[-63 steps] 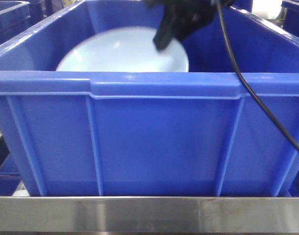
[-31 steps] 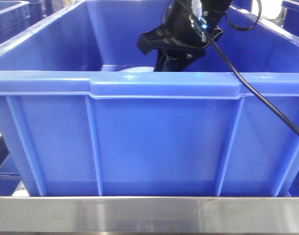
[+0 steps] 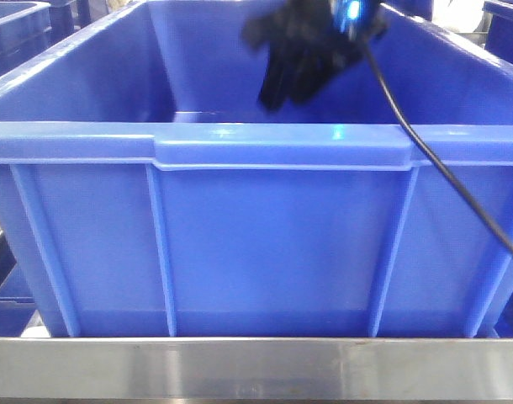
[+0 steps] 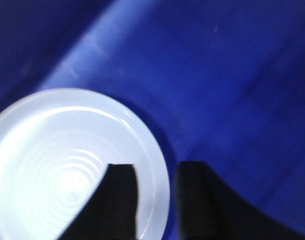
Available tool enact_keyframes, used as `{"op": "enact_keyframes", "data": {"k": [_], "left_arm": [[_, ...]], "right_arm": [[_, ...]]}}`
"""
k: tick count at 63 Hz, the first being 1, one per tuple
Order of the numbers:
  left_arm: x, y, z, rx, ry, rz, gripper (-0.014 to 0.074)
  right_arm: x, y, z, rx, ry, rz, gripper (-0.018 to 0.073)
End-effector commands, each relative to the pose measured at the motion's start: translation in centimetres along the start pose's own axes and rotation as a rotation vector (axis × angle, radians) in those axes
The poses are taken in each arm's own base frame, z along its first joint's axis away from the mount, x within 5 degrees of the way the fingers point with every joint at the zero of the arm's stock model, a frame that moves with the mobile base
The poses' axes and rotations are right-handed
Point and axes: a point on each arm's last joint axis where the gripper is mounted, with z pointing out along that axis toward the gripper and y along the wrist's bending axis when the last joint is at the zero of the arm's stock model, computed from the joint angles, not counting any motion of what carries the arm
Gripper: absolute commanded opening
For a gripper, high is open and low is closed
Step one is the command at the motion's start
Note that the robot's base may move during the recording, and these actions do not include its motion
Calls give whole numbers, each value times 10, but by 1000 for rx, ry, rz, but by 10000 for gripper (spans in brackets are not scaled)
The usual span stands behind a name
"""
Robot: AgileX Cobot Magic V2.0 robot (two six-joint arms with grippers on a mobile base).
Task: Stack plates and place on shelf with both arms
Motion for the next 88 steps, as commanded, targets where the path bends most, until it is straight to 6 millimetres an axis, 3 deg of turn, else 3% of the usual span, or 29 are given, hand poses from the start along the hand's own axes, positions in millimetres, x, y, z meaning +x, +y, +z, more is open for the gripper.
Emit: {"op": "enact_keyframes", "data": {"k": [1, 4, 23, 40, 53, 72, 80, 88], "left_arm": [[-15, 2, -1, -12, -93, -10, 84], [-15, 2, -1, -12, -93, -10, 84], [-15, 2, -1, -12, -93, -10, 84], [-15, 2, -1, -12, -93, -10, 84], [-15, 2, -1, -12, -93, -10, 84], [-15, 2, -1, -12, -93, -10, 84], [-15, 2, -1, -12, -93, -10, 84], [-15, 2, -1, -12, -93, -10, 84]], "right_arm": [[-18, 1, -50, 33, -168, -1, 109], [-15, 2, -58, 39, -189, -2, 40], [30, 14, -125, 98, -426, 19, 58], [103, 30, -184, 145, -613, 16, 58], [164, 43, -217, 167, -754, 7, 58], [242, 57, -236, 154, -944, 31, 58], [260, 60, -233, 153, -983, 32, 58], [265, 60, -230, 153, -989, 31, 58]]}}
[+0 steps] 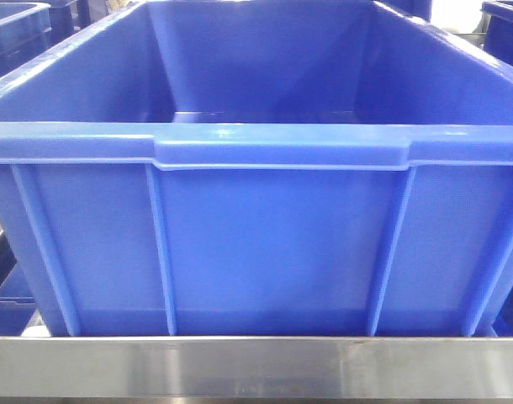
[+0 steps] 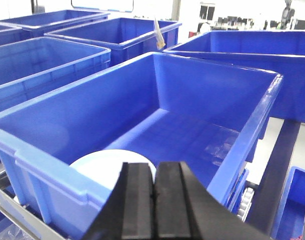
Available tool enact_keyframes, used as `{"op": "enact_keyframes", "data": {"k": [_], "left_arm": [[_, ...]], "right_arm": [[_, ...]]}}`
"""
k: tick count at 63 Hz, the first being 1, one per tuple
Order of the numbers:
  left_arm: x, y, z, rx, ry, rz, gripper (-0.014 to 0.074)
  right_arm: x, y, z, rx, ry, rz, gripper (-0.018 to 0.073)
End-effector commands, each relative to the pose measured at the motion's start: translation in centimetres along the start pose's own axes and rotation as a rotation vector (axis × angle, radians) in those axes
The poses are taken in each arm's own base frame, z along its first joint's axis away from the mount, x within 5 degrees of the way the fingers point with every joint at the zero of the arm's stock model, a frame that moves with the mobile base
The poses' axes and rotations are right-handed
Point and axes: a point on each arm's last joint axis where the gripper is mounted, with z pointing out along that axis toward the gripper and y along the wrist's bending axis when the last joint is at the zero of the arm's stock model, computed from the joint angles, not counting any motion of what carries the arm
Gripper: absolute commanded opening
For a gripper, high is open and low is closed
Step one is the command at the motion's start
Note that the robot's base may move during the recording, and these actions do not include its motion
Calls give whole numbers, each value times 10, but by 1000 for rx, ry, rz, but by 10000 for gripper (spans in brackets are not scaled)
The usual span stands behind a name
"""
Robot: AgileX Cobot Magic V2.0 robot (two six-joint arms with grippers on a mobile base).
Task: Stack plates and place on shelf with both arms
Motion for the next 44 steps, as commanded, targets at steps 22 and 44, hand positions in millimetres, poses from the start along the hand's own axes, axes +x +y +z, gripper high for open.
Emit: {"op": "enact_keyframes", "data": {"k": [22, 44], "left_arm": [[-15, 2, -1, -12, -93, -10, 84], [-15, 2, -1, -12, -93, -10, 84]], "right_arm": [[-15, -3, -2, 31, -104, 10, 58], [-12, -3, -1, 30, -98, 47, 58]]}}
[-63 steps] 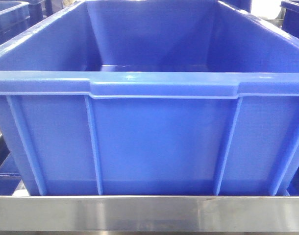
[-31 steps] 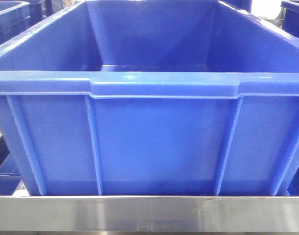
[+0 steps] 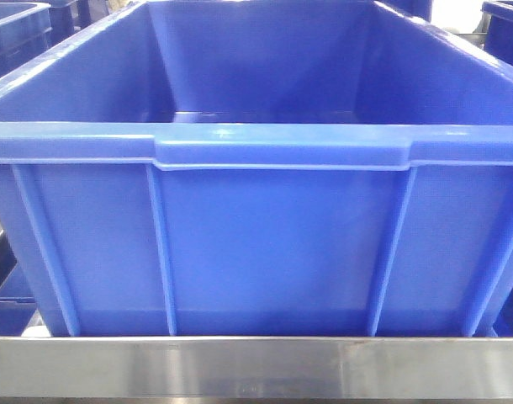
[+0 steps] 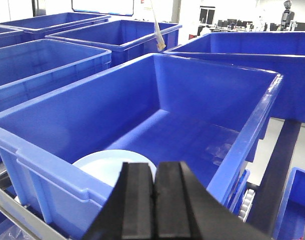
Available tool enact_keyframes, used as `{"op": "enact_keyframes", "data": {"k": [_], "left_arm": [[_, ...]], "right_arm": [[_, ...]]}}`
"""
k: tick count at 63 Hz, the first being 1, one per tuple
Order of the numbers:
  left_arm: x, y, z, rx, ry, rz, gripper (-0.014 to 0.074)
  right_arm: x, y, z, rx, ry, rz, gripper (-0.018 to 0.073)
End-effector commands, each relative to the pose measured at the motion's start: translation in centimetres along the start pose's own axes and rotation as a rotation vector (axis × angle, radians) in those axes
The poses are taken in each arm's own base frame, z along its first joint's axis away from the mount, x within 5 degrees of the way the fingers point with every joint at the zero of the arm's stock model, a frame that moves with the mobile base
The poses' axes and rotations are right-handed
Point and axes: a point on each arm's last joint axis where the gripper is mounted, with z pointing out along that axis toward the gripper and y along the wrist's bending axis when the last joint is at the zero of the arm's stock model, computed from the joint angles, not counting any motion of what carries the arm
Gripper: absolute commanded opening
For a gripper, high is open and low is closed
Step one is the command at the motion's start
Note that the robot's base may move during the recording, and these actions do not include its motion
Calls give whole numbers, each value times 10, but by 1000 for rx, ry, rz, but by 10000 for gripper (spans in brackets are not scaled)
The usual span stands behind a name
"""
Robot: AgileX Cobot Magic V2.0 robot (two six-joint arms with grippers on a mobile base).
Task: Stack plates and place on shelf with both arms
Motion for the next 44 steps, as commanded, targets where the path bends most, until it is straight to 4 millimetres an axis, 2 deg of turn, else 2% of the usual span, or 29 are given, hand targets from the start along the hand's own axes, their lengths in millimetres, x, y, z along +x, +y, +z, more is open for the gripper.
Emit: {"op": "enact_keyframes", "data": {"k": [1, 13, 23, 31, 44], "left_arm": [[-15, 2, -1, -12, -93, -10, 84], [-15, 2, -1, -12, -93, -10, 84], [-15, 2, -1, -12, -93, -10, 84], [-15, 2, -1, -12, -93, -10, 84], [-15, 2, -1, -12, -93, -10, 84]], "right_arm": [[-13, -3, 0, 35, -94, 37, 58], [-4, -12, 1, 188, -69, 128, 58], [10, -20, 2, 352, -32, 36, 58], [28, -26, 2, 466, -42, -56, 58], [66, -32, -1, 581, -105, -58, 58]]}}
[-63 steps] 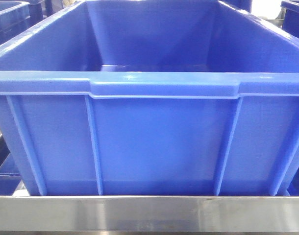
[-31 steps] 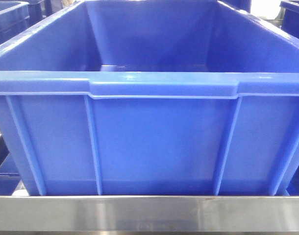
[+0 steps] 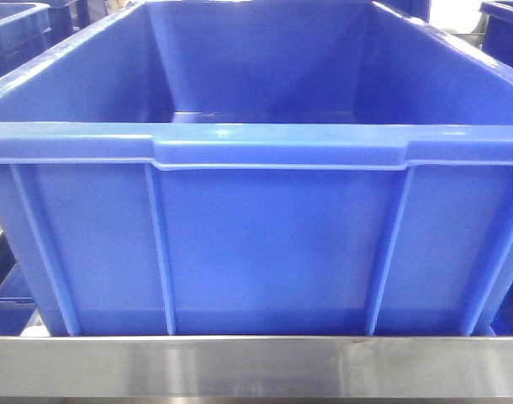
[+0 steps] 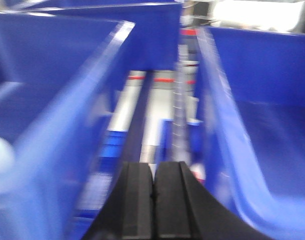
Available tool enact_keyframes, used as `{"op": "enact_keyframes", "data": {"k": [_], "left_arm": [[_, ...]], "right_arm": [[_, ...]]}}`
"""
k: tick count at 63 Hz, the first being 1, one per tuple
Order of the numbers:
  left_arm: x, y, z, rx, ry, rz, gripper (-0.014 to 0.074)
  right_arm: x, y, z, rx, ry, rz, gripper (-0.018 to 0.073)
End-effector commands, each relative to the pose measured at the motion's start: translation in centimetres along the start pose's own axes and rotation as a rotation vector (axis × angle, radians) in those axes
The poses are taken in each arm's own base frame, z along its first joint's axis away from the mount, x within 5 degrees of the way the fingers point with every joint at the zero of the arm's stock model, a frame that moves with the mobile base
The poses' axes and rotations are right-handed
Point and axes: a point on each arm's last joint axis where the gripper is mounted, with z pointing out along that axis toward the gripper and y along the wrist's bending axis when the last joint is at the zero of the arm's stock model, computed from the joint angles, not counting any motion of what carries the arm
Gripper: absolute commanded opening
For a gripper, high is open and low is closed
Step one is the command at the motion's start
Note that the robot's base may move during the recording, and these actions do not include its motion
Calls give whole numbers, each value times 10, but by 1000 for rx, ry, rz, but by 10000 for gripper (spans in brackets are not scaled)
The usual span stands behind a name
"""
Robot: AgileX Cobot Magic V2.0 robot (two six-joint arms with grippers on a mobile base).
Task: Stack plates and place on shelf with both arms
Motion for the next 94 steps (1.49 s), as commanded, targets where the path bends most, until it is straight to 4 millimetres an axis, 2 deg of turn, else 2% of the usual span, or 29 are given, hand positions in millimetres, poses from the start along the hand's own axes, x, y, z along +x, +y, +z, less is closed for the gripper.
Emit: {"op": "enact_keyframes", "data": {"k": [1, 87, 94], "left_arm": [[-15, 2, -1, -12, -93, -10, 84], [-15, 2, -1, -14, -93, -10, 84], [-14, 3, 3, -45, -151, -14, 84]], "right_arm": [[-8, -3, -2, 42, -149, -2, 58], [-5, -4, -2, 64, -115, 14, 58], [-5, -4, -2, 64, -115, 14, 58]]}}
